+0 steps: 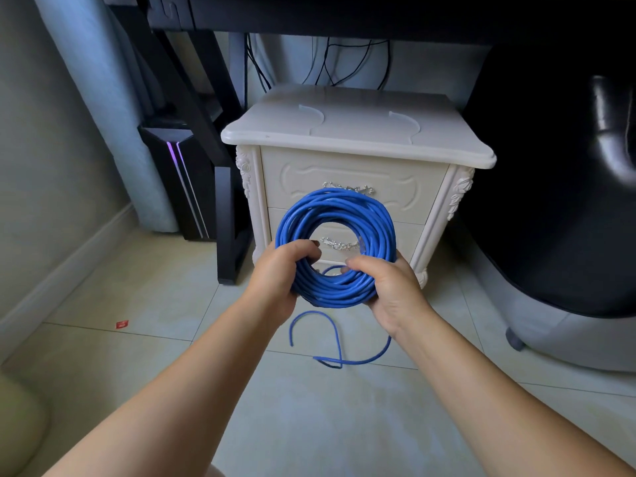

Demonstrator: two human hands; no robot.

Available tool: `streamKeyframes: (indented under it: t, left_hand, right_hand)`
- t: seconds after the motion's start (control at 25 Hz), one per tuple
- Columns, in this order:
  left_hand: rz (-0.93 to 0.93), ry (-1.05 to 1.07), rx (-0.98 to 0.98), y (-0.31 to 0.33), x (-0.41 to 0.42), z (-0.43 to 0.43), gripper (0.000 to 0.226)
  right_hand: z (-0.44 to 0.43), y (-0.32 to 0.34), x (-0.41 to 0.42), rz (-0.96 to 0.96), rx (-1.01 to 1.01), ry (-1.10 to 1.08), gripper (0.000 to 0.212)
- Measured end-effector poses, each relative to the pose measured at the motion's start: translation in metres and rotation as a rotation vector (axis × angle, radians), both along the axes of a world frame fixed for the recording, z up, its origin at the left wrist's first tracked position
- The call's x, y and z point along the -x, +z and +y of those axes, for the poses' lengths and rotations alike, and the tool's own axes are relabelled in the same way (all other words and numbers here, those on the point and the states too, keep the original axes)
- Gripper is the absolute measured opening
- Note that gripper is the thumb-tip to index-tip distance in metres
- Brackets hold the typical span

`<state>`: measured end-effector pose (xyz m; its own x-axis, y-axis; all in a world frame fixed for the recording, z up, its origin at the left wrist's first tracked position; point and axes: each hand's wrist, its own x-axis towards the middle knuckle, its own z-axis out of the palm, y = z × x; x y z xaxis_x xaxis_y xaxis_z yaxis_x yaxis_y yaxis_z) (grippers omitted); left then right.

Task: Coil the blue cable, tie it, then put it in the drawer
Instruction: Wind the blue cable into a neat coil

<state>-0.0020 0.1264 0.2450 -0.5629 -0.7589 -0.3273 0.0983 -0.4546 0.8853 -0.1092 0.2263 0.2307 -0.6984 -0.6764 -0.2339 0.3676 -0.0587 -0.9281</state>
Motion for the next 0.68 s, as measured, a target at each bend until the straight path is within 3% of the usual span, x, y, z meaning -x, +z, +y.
streamKeyframes:
  t: [0.08, 0.16, 0.32, 0.4, 0.48, 0.68]
  left_hand:
    - [-0.041, -0.102, 0.077, 0.004, -0.002, -0.003, 0.034]
    - [-0.104, -0.133, 0.307, 0.007, -0.005, -0.006, 0.044]
    - [-0.299, -0.208, 0.924, 0.004, -0.008, -0.007, 0.07]
    - [-0.362, -0.321, 1.109, 0.002, -0.008, -0.005, 0.077]
    - [-0.407, -0.389, 1.134, 0.003, -0.009, -0.002, 0.073]
    - [-0.407, -0.223, 1.001, 0.009, -0.005, 0.001, 0.036]
  right_hand:
    - [0.0, 0.003, 0.006, 0.015, -0.006, -0.052, 0.031]
    - [0.001, 0.007, 0.014, 0.132, -0.037, -0.068, 0.03]
    - [0.009, 0.014, 0.015, 0.573, -0.224, 0.037, 0.035]
    - [0.012, 0.015, 0.01, 0.83, -0.334, 0.155, 0.037]
    - [0.012, 0.013, 0.008, 0.962, -0.379, 0.216, 0.04]
    - [0.014, 0.02, 0.008, 0.873, -0.262, 0.164, 0.054]
